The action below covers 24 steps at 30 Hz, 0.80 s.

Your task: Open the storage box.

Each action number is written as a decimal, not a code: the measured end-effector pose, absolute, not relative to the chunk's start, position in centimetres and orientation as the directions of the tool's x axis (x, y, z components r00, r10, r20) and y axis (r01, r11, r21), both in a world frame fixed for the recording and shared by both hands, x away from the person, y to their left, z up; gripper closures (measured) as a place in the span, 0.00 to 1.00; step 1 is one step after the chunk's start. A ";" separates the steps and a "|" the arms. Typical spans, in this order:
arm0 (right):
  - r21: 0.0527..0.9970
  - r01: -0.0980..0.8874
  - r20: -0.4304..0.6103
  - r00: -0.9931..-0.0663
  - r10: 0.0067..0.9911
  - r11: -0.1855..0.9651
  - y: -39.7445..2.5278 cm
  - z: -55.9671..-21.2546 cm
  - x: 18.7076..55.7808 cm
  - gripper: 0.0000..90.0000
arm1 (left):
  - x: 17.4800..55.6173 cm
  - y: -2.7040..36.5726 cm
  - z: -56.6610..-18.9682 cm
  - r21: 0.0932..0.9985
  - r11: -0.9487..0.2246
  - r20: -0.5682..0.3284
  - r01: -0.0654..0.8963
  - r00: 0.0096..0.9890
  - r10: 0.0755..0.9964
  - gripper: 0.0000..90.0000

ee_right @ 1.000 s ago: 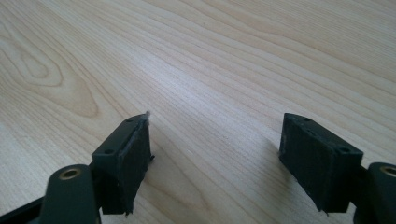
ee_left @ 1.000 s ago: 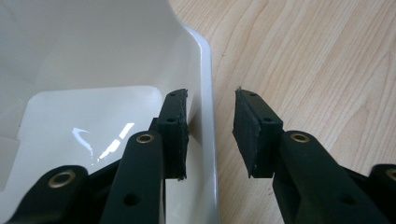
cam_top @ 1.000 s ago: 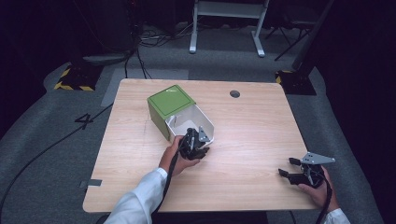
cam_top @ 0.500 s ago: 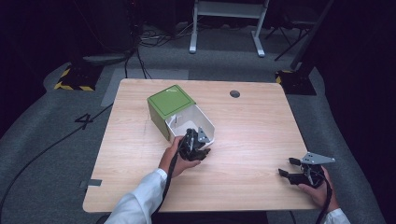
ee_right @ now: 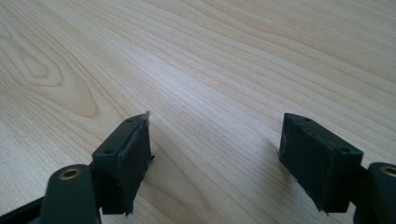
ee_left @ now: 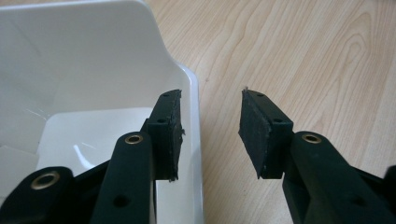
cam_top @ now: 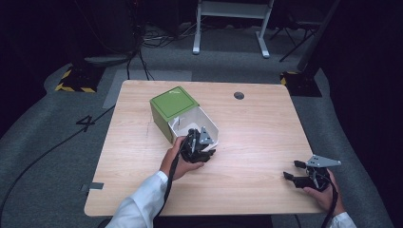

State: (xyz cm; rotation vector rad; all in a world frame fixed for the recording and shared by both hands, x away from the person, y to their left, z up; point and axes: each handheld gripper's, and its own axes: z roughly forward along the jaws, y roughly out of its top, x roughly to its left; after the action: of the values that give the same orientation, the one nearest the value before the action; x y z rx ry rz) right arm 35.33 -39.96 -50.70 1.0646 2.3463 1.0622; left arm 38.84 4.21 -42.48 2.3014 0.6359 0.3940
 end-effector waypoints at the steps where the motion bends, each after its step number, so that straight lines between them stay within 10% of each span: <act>1: 0.754 0.491 -0.010 -0.655 0.756 0.436 -40.0 -50.7 35.3 0.28 | 38.8 4.2 -42.5 0.703 -0.630 0.097 0.330 0.833 0.545 0.65; 24: 0.754 0.491 -0.010 -0.655 0.756 0.436 -40.0 -50.7 35.3 0.28 | 38.1 6.9 -38.9 0.771 -0.576 0.160 0.272 0.793 0.588 0.58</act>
State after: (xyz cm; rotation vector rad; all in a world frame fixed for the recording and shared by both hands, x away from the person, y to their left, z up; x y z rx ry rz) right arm 35.33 -39.96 -50.70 1.0648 2.3467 1.0622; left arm 38.12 6.87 -38.90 2.1984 0.6333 0.5200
